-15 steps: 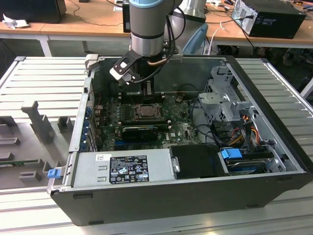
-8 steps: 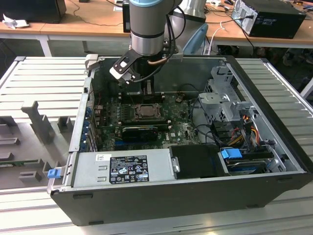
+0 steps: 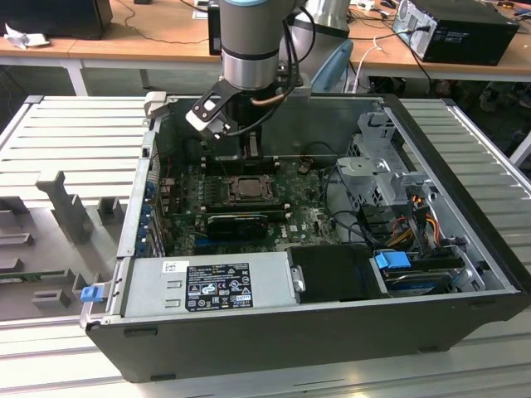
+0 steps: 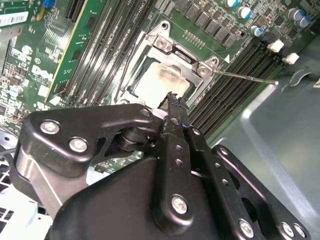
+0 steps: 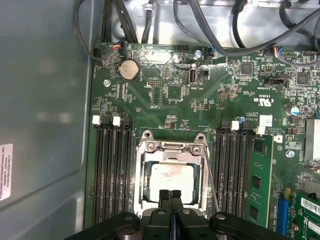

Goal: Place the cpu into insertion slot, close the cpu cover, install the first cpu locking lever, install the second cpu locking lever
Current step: 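Install the first cpu locking lever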

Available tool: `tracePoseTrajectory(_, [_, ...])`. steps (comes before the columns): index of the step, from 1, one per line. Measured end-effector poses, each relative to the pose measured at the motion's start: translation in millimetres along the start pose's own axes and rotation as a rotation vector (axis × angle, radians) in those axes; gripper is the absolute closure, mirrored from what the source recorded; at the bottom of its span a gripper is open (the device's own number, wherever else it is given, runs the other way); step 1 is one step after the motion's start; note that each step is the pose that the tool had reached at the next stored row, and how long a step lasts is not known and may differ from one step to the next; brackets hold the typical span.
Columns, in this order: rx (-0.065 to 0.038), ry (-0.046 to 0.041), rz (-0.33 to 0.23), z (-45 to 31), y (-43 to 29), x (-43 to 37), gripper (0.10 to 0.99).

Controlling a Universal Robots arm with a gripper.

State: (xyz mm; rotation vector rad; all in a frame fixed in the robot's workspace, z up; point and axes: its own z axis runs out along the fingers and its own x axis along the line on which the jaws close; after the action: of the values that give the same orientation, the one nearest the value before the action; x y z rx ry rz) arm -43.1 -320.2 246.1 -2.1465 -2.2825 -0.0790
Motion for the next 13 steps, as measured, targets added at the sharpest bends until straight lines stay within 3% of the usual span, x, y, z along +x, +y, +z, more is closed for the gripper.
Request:
tracePoseTrajectory(4, [0.001,0.0002,-0.028,-1.6,0.1,0.0,0.98])
tracePoseTrajectory(13, [0.002,-0.0053,-0.028,-28.7,0.9,1.1,0.98])
